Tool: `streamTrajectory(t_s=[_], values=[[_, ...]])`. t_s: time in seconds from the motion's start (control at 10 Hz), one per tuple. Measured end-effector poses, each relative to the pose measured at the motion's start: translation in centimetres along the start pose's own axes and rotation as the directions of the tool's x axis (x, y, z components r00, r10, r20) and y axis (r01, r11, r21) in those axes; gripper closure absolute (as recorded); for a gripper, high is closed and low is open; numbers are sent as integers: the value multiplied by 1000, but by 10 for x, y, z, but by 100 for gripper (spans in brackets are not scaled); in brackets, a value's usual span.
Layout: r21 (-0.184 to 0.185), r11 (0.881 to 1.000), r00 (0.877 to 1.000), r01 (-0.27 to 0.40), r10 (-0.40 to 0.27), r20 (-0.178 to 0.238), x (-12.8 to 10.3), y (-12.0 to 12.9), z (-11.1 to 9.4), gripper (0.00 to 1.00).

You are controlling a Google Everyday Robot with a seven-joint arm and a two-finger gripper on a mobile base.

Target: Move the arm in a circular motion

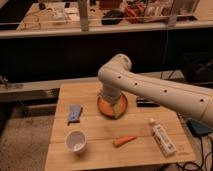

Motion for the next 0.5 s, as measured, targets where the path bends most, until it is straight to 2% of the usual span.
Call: streamTrajectory(t_s=[0.3, 0.5], values=[[3, 1000, 1000, -16, 16, -10, 5, 0, -1, 20], [6, 997, 996, -79, 80, -29, 35, 4, 4, 20]])
